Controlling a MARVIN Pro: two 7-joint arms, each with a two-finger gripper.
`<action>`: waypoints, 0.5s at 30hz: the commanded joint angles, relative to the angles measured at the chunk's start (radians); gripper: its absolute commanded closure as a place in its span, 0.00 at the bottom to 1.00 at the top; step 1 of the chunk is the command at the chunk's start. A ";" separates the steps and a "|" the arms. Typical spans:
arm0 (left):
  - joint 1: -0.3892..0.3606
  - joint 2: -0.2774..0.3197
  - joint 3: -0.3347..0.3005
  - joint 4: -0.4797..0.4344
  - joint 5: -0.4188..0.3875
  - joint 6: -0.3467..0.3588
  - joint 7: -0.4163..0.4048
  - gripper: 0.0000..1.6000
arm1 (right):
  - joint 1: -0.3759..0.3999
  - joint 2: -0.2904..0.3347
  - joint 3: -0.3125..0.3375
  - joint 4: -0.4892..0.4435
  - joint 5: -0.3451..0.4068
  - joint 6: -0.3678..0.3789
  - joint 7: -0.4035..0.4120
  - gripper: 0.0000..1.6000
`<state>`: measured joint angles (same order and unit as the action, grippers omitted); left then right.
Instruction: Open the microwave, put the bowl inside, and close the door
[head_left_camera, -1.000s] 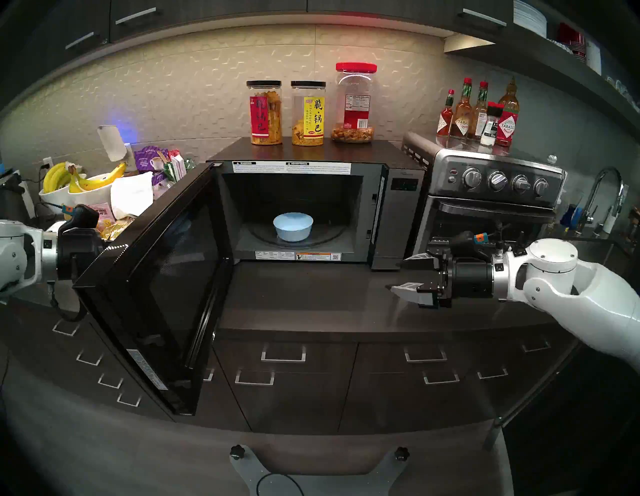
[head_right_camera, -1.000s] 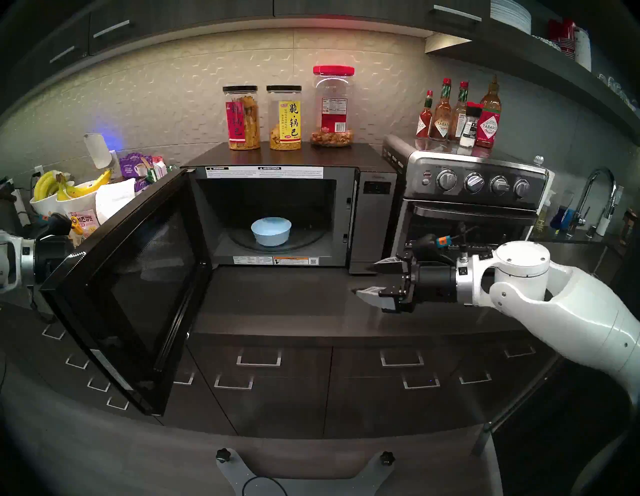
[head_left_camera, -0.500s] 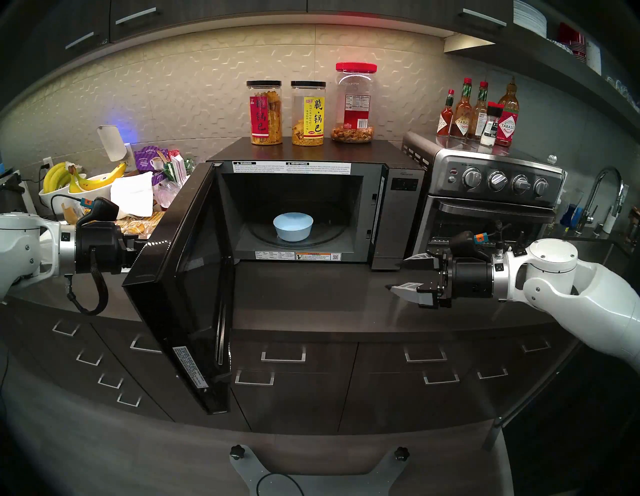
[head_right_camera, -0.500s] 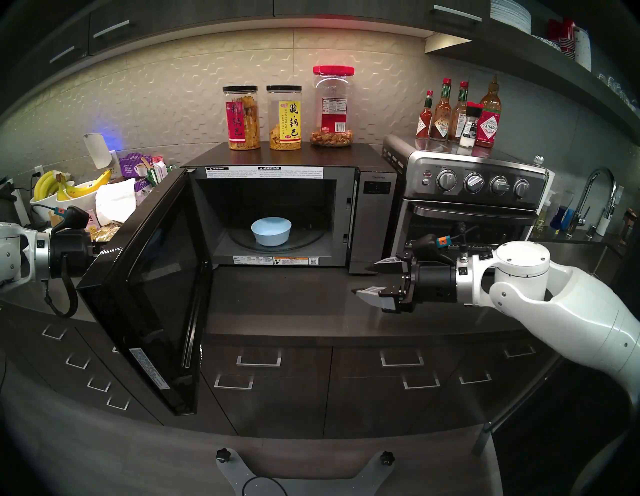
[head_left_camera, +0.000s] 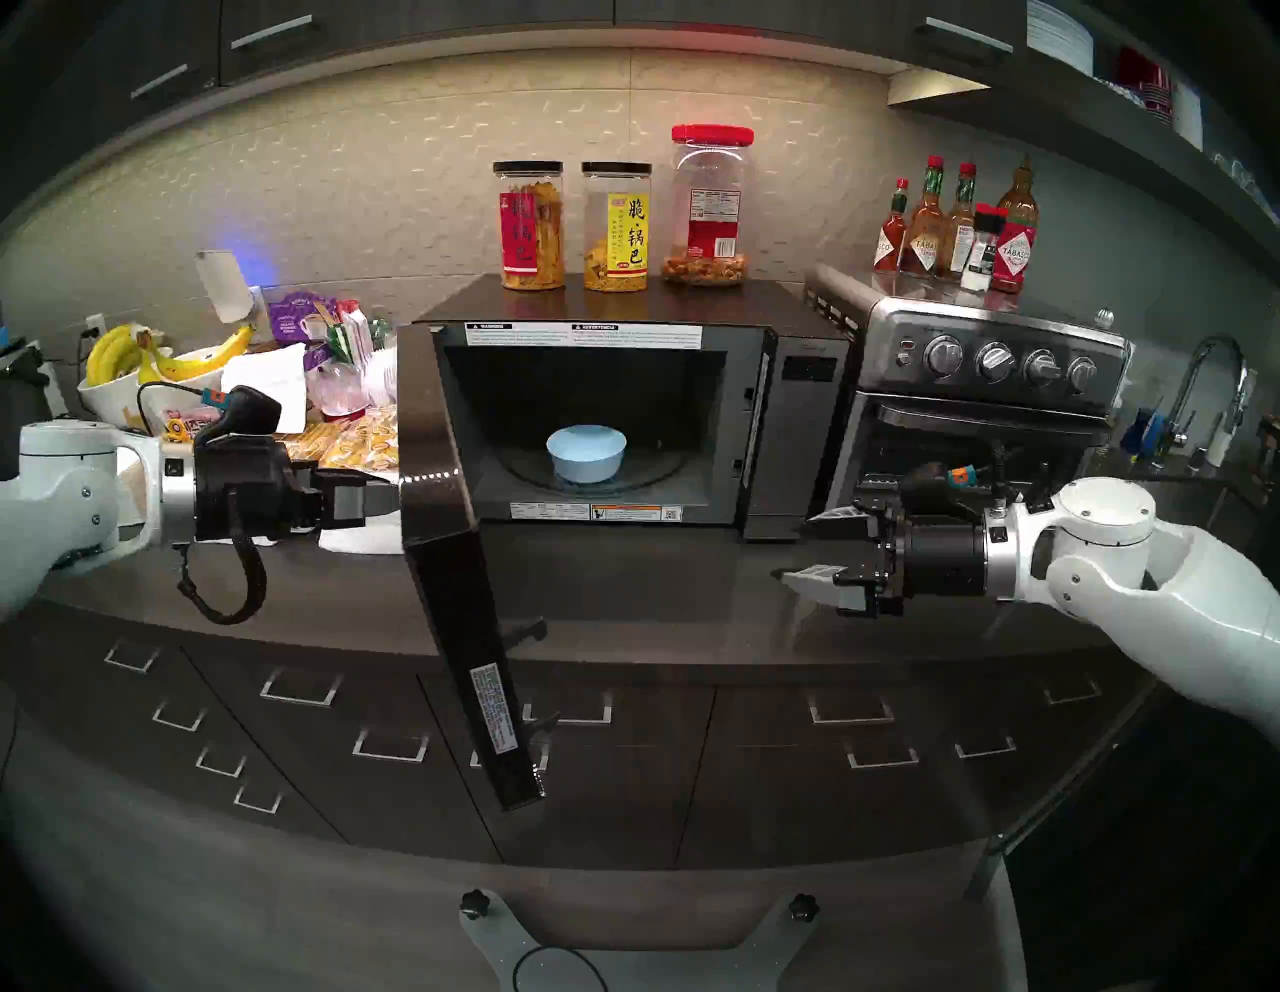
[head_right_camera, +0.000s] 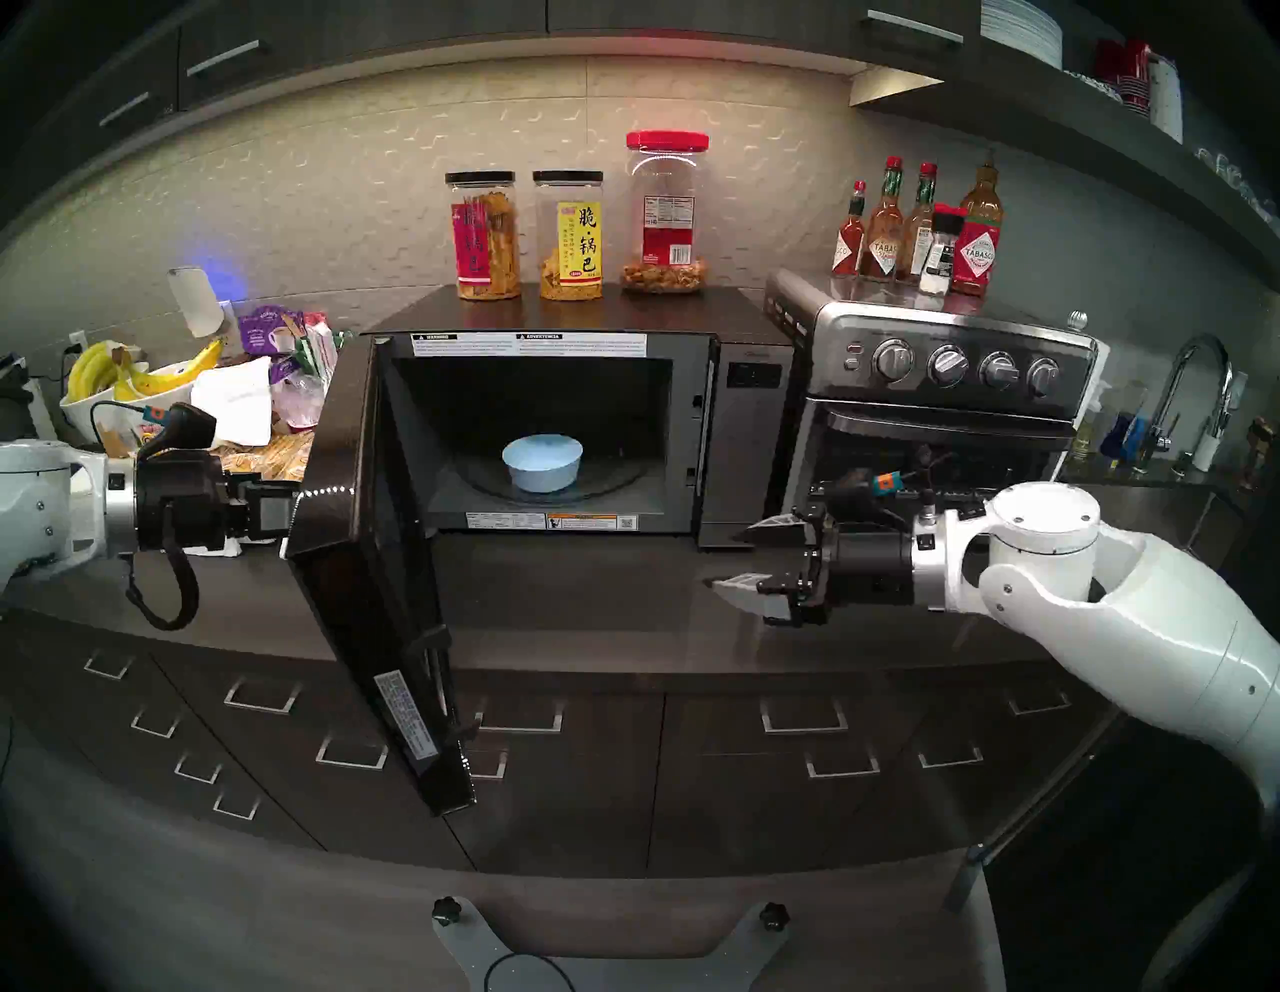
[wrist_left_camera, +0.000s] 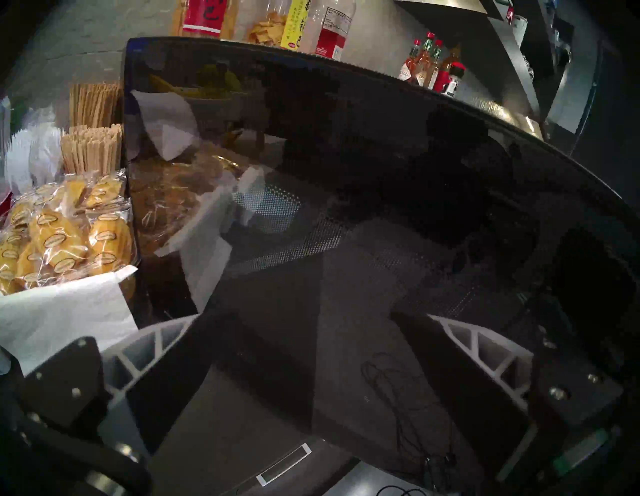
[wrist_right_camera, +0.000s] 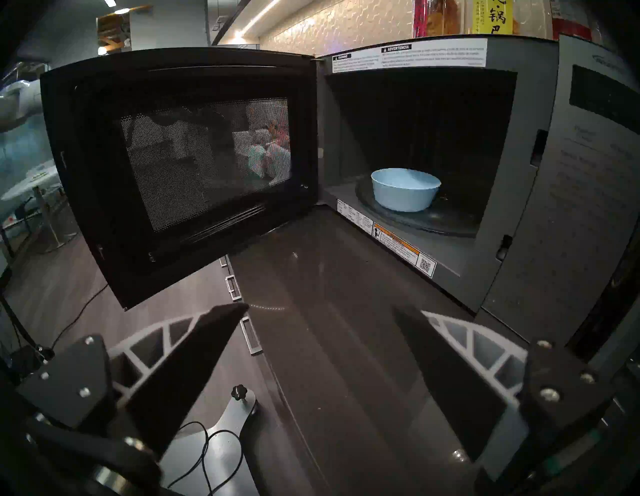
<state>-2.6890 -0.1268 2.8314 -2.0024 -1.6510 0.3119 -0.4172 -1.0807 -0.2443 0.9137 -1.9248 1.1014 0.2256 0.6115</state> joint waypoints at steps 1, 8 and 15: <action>0.013 0.014 -0.032 -0.048 -0.023 -0.034 0.051 0.00 | 0.012 0.001 0.013 -0.002 0.005 -0.004 0.000 0.00; 0.025 0.021 -0.052 -0.091 -0.040 -0.046 0.107 0.00 | 0.012 0.001 0.012 -0.002 0.004 -0.004 0.000 0.00; 0.043 0.027 -0.060 -0.124 -0.054 -0.072 0.159 0.00 | 0.012 0.001 0.012 -0.002 0.004 -0.004 0.000 0.00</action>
<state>-2.6551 -0.0998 2.7991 -2.0930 -1.6888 0.2729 -0.2966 -1.0807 -0.2443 0.9137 -1.9248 1.1013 0.2256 0.6115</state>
